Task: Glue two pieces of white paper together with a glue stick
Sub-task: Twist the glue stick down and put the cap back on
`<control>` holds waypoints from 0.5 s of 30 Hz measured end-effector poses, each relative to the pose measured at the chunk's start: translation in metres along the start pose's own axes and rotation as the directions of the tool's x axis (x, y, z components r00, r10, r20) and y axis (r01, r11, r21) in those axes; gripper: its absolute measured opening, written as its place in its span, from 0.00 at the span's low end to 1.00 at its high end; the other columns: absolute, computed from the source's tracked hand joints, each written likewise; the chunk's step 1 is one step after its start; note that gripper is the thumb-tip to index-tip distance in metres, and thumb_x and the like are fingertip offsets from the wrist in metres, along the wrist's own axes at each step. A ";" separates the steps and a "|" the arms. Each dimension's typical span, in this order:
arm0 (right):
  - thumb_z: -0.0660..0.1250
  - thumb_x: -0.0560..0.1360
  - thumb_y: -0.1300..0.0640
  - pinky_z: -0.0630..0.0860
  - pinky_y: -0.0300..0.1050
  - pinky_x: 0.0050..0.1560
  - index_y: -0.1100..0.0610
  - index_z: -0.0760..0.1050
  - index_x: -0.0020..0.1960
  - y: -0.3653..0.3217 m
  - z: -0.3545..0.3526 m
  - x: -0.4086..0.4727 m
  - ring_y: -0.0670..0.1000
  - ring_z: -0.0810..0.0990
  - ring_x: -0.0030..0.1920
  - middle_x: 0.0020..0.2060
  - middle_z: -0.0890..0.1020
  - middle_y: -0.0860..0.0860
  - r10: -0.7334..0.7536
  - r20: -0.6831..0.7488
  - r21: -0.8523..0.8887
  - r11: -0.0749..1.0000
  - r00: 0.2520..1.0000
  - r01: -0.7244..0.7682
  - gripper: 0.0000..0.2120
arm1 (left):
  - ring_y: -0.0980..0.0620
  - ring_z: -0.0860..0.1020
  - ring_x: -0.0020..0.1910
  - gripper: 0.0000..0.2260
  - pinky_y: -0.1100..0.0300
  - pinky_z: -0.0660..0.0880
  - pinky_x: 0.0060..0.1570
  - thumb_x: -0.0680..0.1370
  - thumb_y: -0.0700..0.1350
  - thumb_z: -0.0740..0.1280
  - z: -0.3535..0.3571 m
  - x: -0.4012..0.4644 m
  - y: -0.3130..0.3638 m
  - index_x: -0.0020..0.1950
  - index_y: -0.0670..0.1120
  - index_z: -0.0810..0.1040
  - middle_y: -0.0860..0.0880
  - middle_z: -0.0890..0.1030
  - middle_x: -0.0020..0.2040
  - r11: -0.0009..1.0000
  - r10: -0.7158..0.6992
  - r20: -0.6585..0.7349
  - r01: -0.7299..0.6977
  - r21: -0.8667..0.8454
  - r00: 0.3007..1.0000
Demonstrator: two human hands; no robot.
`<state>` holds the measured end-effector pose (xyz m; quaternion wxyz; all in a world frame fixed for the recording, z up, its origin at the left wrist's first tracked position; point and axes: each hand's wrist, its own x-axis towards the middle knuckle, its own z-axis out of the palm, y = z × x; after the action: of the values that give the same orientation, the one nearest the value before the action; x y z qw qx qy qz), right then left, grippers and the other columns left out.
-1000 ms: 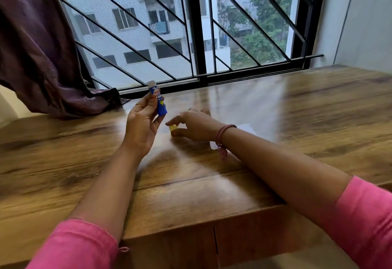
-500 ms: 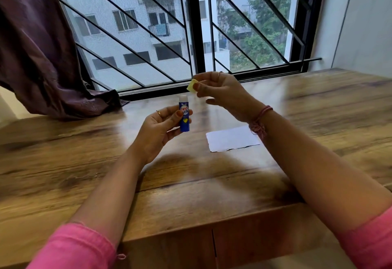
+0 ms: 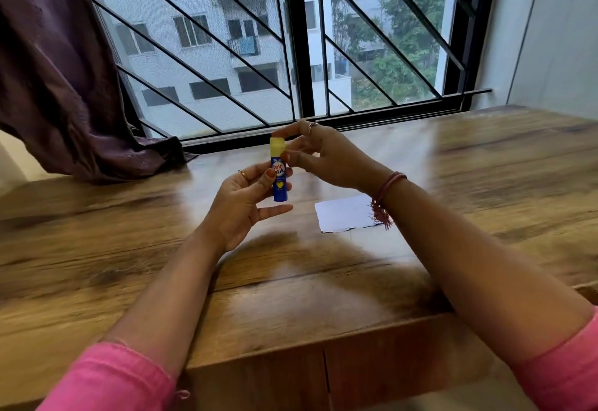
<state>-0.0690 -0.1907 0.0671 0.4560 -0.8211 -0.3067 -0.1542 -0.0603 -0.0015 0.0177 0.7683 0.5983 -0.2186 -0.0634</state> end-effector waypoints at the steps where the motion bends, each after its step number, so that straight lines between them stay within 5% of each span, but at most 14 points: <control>1: 0.69 0.74 0.59 0.79 0.44 0.52 0.59 0.68 0.67 0.001 -0.001 0.000 0.49 0.82 0.50 0.53 0.82 0.54 -0.021 0.034 -0.064 0.998 0.999 0.023 0.23 | 0.46 0.82 0.53 0.12 0.48 0.81 0.48 0.76 0.44 0.65 0.000 0.000 0.000 0.58 0.44 0.79 0.44 0.84 0.52 1.000 0.010 -0.011 -0.010 0.003 1.000; 6: 0.80 0.62 0.51 0.73 0.27 0.40 0.51 0.50 0.74 0.011 0.010 -0.005 0.45 0.77 0.51 0.59 0.74 0.51 -0.015 0.170 -0.213 0.976 0.985 0.052 0.51 | 0.49 0.83 0.51 0.11 0.60 0.79 0.46 0.79 0.42 0.62 0.002 0.000 0.001 0.59 0.43 0.78 0.46 0.85 0.51 0.997 0.075 -0.044 -0.073 0.038 0.996; 12: 0.82 0.58 0.52 0.71 0.25 0.44 0.61 0.60 0.69 0.017 0.017 -0.004 0.50 0.76 0.49 0.58 0.73 0.57 -0.263 -0.001 -0.262 0.931 0.965 0.254 0.47 | 0.49 0.83 0.51 0.12 0.61 0.79 0.46 0.80 0.41 0.61 0.004 -0.002 0.002 0.62 0.41 0.76 0.46 0.85 0.52 0.997 0.070 -0.023 -0.070 0.028 0.997; 15: 0.81 0.58 0.50 0.73 0.32 0.47 0.61 0.64 0.67 0.020 0.015 -0.005 0.48 0.75 0.48 0.57 0.74 0.56 -0.306 -0.022 -0.320 0.904 0.952 0.283 0.44 | 0.48 0.83 0.52 0.13 0.61 0.79 0.46 0.79 0.42 0.61 0.006 -0.003 0.002 0.62 0.41 0.76 0.46 0.85 0.53 0.998 0.053 -0.008 -0.053 0.033 0.999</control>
<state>-0.0602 -0.1879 0.0434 0.3022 -0.8211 -0.3820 -0.2974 -0.0658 -0.0052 0.0200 0.7606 0.6052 -0.2320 -0.0369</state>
